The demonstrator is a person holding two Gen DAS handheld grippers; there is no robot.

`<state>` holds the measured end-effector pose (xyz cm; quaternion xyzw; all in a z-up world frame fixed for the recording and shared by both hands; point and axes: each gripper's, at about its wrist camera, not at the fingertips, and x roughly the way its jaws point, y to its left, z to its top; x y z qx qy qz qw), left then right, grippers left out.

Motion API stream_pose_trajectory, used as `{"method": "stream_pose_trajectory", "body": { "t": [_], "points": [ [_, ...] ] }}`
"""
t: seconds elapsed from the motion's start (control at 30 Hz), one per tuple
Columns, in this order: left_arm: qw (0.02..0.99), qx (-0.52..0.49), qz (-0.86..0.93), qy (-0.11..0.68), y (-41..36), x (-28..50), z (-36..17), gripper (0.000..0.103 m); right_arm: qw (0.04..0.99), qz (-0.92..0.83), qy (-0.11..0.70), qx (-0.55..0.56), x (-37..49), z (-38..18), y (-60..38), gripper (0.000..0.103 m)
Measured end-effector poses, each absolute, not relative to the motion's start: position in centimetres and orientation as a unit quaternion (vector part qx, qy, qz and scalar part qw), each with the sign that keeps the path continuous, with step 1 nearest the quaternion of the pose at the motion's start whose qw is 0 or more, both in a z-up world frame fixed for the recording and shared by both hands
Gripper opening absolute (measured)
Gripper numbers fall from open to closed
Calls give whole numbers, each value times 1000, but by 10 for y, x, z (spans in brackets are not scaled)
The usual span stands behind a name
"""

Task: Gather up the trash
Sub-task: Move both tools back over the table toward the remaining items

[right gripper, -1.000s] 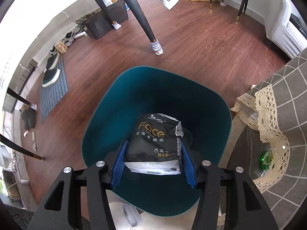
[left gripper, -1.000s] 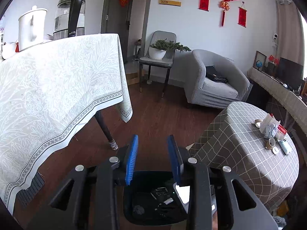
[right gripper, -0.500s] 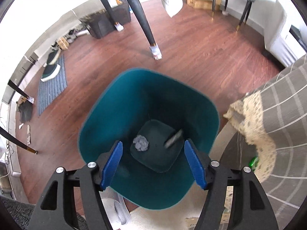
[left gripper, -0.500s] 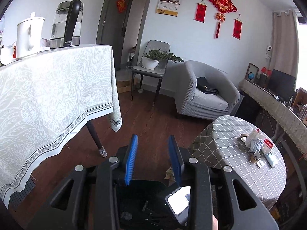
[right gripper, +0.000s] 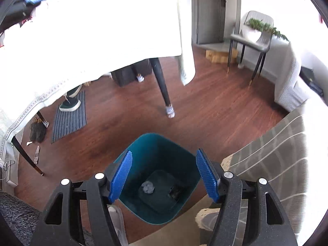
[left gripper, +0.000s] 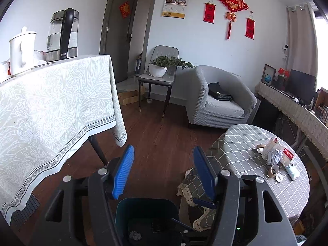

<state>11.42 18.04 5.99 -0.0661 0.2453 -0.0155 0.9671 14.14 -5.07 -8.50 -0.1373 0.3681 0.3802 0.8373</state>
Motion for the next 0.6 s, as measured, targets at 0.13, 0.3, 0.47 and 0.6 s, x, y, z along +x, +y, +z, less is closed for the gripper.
{"method": "stream_pose_trajectory", "body": {
  "t": [0.13,0.3,0.47,0.6],
  "points": [
    [969,-69,-10,239,175,118,62,73,853,376,337,-133,139,-59,-72,65],
    [969,-70,-16,237,162,123,61,75,868,364,315,-121,139,-36,-107,65],
    [967,-69,-36,242,137,132,56,77,884,341,303,-106,141,-19,-146,65],
    [966,-57,-62,246,108,139,54,79,892,323,301,-94,146,-14,-174,65]
  ]
}}
